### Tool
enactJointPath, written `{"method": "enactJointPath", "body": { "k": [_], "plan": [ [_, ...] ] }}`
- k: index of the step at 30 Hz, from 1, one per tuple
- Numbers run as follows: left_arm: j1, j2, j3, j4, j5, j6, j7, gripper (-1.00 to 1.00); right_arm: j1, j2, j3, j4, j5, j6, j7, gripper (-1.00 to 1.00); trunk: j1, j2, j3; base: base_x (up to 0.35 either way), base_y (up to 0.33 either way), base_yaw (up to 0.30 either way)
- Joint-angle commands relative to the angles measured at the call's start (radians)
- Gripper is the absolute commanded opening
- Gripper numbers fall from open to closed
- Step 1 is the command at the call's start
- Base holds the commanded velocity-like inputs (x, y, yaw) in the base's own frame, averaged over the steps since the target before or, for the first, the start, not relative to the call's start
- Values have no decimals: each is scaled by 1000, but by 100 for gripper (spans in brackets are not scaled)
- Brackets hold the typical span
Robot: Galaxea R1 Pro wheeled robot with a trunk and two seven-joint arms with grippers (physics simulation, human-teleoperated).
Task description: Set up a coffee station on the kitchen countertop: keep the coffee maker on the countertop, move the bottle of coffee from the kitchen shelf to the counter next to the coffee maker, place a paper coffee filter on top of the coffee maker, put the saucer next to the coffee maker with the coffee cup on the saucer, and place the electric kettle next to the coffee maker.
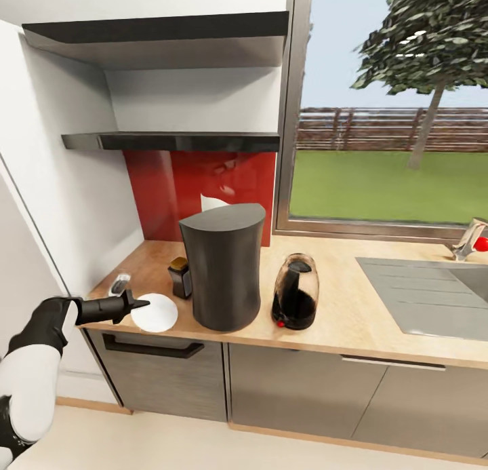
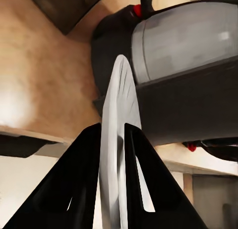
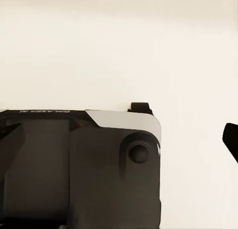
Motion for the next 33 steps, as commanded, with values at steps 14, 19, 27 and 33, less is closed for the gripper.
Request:
{"method": "enactJointPath", "body": {
  "k": [14, 19, 27, 33],
  "plan": [
    [58, -4, 113, 1, -10, -114, -1, -100, -1, -2, 10, 2, -8, 1, -1, 100, 1, -2, -2, 76, 0, 0],
    [59, -7, 118, 14, -8, -118, 28, -100, 2, -2, 10, 3, -8, 1, -1, 100, 1, -2, -2, 120, 0, 0],
    [60, -15, 119, 57, -9, -121, 90, -100, 2, -2, 10, 2, -8, 1, -1, 100, 1, -2, -2, 89, 0, 0],
    [59, -22, 119, 58, -8, -121, 112, -100, 2, -2, 10, 1, -8, 1, -1, 100, 1, -2, -2, 89, 0, 0]
  ]
}}
